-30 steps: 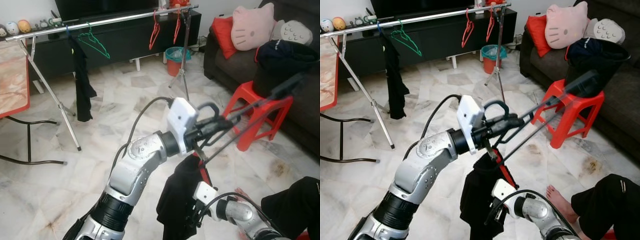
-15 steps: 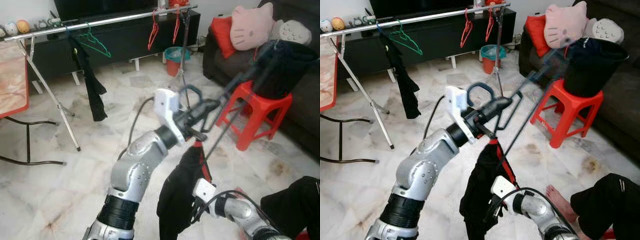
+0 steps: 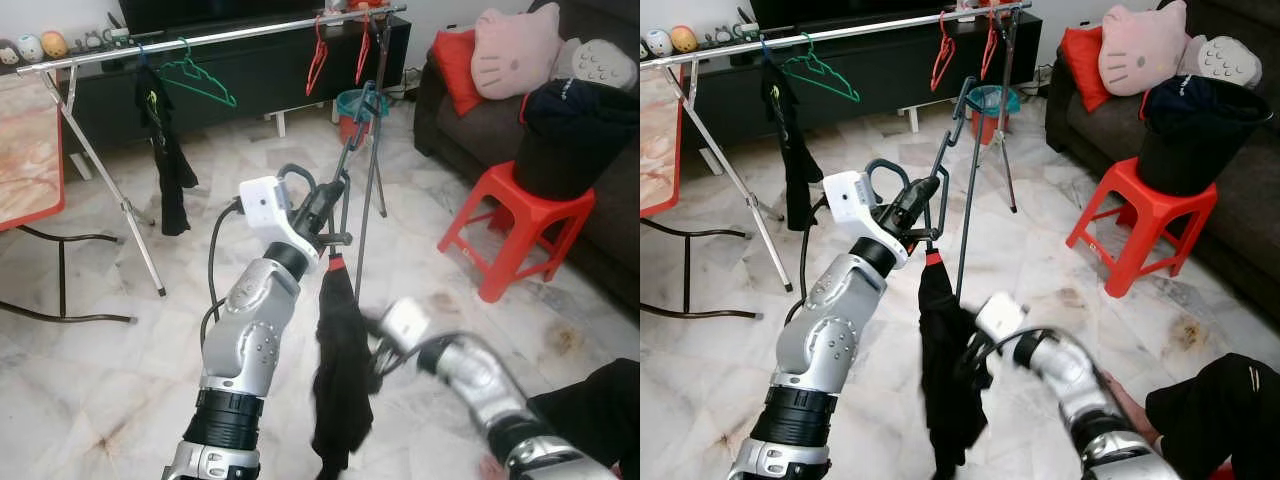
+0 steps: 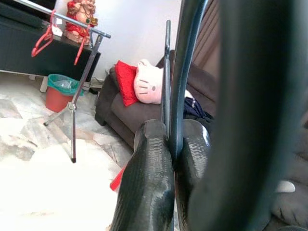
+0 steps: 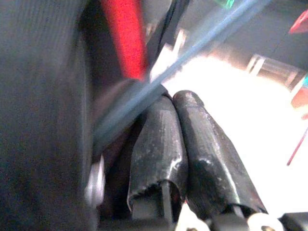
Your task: Hang hanger
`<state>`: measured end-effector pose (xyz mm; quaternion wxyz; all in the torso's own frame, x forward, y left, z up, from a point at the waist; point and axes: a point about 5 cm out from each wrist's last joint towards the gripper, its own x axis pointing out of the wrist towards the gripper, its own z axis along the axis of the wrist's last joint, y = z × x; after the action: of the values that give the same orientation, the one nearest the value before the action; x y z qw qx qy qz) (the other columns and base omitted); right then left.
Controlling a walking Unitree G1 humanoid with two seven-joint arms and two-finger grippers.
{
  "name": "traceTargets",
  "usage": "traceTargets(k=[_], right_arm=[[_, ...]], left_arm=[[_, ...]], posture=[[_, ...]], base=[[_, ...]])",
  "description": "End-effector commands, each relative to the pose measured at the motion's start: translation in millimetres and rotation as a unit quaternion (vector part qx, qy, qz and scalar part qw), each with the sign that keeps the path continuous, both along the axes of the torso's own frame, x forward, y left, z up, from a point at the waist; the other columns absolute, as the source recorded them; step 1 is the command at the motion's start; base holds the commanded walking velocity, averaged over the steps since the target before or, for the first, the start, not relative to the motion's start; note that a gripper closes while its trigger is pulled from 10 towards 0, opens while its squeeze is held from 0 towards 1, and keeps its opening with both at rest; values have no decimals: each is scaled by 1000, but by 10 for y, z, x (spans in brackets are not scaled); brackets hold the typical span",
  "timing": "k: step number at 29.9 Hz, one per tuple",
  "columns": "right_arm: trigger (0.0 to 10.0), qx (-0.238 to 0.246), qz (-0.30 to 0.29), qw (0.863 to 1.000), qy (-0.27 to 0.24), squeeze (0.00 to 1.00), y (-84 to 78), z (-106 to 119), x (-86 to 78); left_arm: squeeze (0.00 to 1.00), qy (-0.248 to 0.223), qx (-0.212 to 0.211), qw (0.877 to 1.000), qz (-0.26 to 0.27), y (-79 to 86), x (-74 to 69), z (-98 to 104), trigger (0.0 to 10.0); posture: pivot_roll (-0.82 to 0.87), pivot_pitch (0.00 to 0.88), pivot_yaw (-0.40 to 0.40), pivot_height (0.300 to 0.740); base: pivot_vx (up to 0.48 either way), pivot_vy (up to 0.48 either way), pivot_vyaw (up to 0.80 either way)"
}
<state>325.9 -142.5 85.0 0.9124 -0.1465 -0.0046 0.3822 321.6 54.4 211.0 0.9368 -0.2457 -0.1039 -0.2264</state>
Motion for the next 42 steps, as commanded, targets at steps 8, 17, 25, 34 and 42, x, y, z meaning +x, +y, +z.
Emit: traceTargets(k=[8, 17, 25, 34, 42], right_arm=[[0, 59, 166, 983, -55, 0, 458, 602, -151], [0, 4, 247, 969, -1, 0, 492, 631, -400], [0, -13, 219, 976, 11, 0, 312, 628, -388], [0, -26, 208, 975, 79, 0, 173, 385, -489], [0, -10, 180, 975, 129, 0, 91, 108, -557]], left_arm=[[0, -26, 0, 999, 30, -100, 76, 185, 10000], [0, -8, -70, 997, 13, -57, 133, 226, 10000], [0, -19, -80, 982, -172, -237, -24, 273, 10000], [0, -19, -205, 942, -263, -204, -152, 434, 10000], [0, 5, -324, 922, -214, -155, -74, 535, 10000]], posture=[[-57, 25, -6, 740], [-58, 23, -5, 740], [-59, 22, -3, 740], [-55, 18, 0, 740], [-56, 21, 2, 740]], base=[[0, 0, 0], [0, 0, 0], [0, 0, 0], [0, 0, 0], [0, 0, 0]])
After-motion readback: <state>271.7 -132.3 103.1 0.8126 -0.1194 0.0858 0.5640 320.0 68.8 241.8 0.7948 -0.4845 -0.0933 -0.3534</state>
